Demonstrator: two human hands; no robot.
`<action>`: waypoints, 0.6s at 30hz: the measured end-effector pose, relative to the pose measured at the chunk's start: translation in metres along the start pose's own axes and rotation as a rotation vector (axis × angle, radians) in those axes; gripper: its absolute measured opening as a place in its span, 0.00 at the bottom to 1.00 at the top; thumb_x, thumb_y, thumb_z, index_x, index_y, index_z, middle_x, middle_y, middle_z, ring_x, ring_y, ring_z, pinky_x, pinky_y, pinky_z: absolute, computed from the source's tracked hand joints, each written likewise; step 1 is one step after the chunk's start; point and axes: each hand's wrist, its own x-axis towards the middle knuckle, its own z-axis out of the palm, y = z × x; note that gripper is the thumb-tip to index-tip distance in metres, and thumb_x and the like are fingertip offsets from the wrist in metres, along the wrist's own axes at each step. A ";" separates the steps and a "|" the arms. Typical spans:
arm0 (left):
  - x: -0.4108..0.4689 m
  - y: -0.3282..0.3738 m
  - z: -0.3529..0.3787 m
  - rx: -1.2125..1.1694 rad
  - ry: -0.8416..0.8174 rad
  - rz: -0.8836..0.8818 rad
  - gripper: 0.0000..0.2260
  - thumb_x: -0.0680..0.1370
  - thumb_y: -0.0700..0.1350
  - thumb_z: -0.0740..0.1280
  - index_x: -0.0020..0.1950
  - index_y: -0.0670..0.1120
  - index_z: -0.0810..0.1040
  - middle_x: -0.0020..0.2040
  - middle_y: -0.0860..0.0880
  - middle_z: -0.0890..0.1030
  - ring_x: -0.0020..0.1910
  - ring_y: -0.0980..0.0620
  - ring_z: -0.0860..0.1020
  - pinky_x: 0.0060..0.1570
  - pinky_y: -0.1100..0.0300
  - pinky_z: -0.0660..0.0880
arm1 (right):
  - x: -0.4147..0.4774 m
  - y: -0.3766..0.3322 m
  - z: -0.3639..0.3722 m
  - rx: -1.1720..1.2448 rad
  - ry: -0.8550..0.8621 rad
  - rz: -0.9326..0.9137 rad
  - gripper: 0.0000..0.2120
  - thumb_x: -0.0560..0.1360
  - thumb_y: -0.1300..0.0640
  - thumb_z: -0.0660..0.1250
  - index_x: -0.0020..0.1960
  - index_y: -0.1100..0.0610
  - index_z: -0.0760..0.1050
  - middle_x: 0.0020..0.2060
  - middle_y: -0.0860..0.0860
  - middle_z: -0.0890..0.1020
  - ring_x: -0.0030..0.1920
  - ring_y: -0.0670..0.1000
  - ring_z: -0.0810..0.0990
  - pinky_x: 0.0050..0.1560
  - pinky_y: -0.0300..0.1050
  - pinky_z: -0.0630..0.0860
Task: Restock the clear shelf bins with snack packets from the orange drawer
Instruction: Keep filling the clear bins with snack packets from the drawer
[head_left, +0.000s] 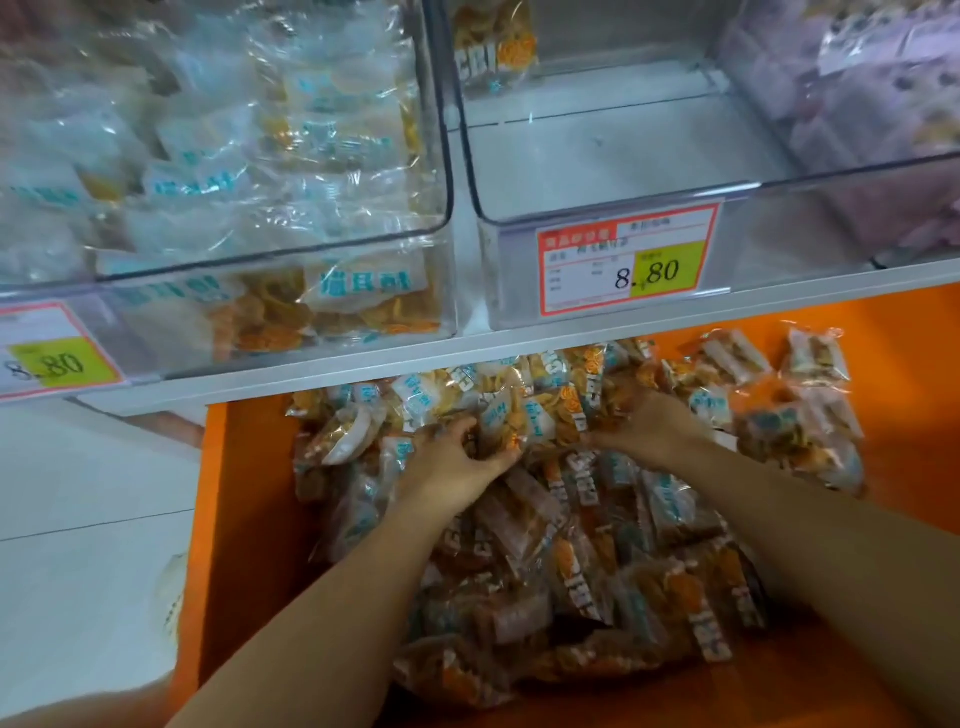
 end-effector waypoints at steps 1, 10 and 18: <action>-0.001 -0.001 -0.002 0.012 0.018 0.011 0.39 0.65 0.74 0.64 0.73 0.61 0.62 0.74 0.51 0.65 0.69 0.46 0.69 0.66 0.51 0.69 | -0.001 -0.001 -0.002 -0.025 0.032 0.011 0.35 0.66 0.34 0.70 0.67 0.49 0.66 0.29 0.49 0.72 0.39 0.54 0.79 0.30 0.41 0.69; -0.009 0.004 -0.009 -0.277 0.147 0.012 0.32 0.71 0.54 0.74 0.72 0.56 0.64 0.71 0.45 0.57 0.68 0.44 0.66 0.66 0.59 0.64 | 0.003 -0.011 0.009 0.317 -0.076 0.181 0.52 0.65 0.38 0.74 0.78 0.53 0.48 0.74 0.60 0.56 0.72 0.63 0.61 0.69 0.55 0.65; -0.001 -0.002 -0.004 -0.406 0.047 -0.067 0.35 0.71 0.56 0.74 0.74 0.53 0.62 0.74 0.48 0.65 0.70 0.45 0.68 0.64 0.56 0.67 | 0.001 -0.018 0.024 0.734 -0.106 0.127 0.37 0.67 0.57 0.77 0.70 0.49 0.62 0.63 0.52 0.73 0.53 0.52 0.77 0.43 0.47 0.80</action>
